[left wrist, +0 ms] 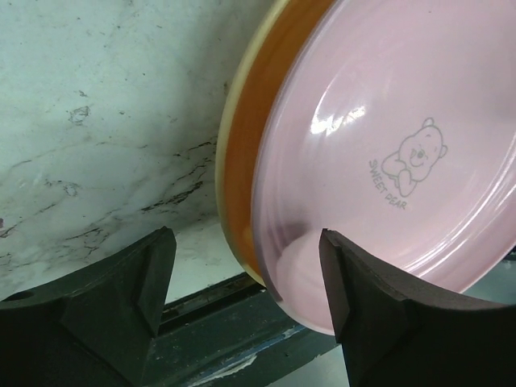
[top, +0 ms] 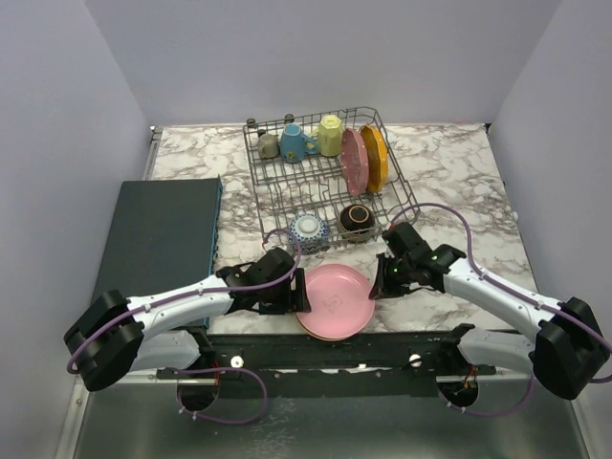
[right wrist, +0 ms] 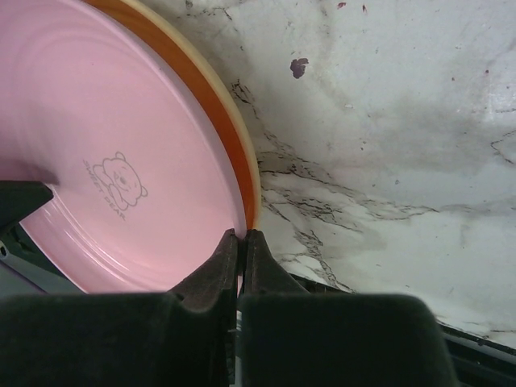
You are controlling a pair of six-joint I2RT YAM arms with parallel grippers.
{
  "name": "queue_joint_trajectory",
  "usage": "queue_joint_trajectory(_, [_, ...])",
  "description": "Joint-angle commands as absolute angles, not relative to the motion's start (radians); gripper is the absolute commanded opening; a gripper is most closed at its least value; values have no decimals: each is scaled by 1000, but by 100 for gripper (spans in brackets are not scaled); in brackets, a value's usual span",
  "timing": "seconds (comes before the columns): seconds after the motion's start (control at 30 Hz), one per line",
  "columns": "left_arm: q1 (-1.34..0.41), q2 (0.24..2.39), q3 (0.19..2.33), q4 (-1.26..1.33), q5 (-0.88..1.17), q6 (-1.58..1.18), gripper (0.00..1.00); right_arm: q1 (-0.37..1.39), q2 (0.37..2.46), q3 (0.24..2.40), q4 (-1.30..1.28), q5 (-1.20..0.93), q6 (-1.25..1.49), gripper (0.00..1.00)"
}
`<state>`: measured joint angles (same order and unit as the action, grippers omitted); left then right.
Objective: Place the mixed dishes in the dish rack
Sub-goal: Pick up the plate from the corner of the board.
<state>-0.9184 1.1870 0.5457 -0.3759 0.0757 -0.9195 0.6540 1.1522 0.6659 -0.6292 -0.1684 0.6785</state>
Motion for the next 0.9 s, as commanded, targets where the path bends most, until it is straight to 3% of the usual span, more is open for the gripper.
queue_joint_trajectory(0.0, [-922, 1129, 556, -360, 111, -919, 79, 663, 1123, 693, -647, -154, 676, 1])
queue_joint_trajectory(0.87, [-922, 933, 575, -375, 196, -975, 85, 678, 996, 752, -690, -185, 679, 0])
